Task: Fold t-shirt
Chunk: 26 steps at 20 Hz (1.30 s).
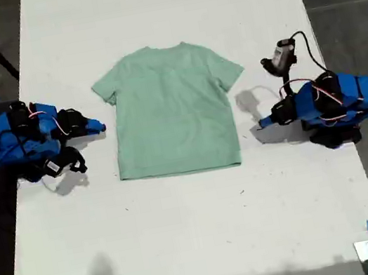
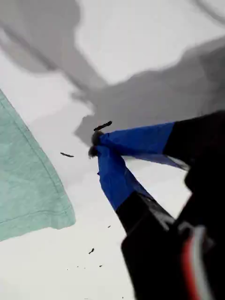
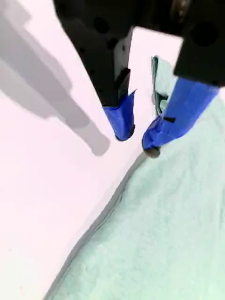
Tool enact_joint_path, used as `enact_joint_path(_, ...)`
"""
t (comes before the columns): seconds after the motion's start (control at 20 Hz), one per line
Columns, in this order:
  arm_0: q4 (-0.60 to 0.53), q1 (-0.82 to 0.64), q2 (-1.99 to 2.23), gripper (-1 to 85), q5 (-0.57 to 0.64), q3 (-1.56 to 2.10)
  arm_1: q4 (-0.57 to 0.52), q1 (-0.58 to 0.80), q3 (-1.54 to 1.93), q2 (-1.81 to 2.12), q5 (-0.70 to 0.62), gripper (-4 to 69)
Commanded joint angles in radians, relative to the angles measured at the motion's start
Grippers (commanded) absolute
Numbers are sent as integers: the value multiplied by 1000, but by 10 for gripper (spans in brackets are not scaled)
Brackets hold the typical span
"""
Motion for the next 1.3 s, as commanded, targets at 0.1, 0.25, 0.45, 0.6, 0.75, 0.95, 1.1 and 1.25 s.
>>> enact_joint_path(0.1,15,-20,2,1,-80,-6,-32,160,-12,6,746,-13)
enact_joint_path(0.25,15,-18,2,1,-83,-5,-32,153,-12,6,742,-13)
enact_joint_path(0.45,12,9,2,0,-140,-20,-38,135,-52,6,721,-12)
enact_joint_path(0.6,-12,31,-3,0,-173,-91,-31,140,-144,-11,663,-11)
enact_joint_path(0.75,-8,2,-158,0,-144,-270,-46,189,-311,-193,572,-10)
enact_joint_path(0.95,-37,-86,-512,0,-11,-563,-71,290,-617,-549,403,-10)
enact_joint_path(1.1,-25,-204,-747,0,120,-775,-43,387,-856,-798,276,-10)
enact_joint_path(1.25,43,-333,-948,0,233,-994,34,480,-1135,-1032,150,-11)
